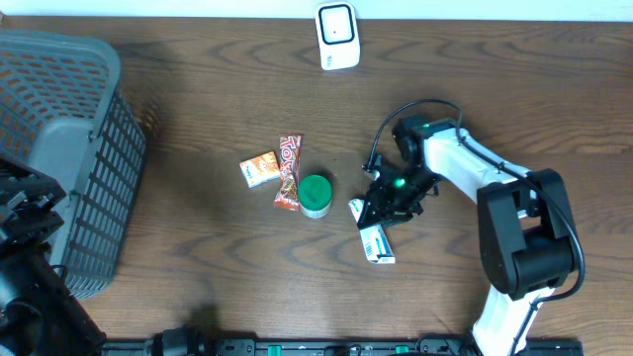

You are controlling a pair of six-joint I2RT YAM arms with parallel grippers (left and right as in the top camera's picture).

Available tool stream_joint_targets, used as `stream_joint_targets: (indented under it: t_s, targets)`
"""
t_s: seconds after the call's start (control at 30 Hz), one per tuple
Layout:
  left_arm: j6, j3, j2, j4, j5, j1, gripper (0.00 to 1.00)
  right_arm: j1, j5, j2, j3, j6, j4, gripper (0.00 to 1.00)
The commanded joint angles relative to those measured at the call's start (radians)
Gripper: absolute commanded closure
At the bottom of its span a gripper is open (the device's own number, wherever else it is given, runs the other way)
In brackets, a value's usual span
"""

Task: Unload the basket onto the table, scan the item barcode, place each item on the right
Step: 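Lift the Panadol box with the right gripper toward the scanner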

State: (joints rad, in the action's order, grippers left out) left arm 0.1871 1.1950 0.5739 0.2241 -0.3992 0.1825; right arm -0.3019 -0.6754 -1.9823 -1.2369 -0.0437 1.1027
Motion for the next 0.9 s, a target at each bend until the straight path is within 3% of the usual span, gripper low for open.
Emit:
stream_joint_targets:
  t_s: [0.0,0.47,0.87]
  targets:
    - [0.01,-0.01,-0.002,-0.002,-0.013,0.004,0.05,0.024,-0.128,0.056,-0.04,-0.119,0.052,0.75]
    - [0.01,-0.01,-0.002,0.021,-0.013,0.004,0.05,0.026,-0.177,0.273,-0.058,-0.163,0.113,0.71]
    - [0.009,-0.01,-0.003,0.039,-0.013,0.004,0.05,0.026,-0.255,0.282,-0.058,-0.091,-0.023,0.65]
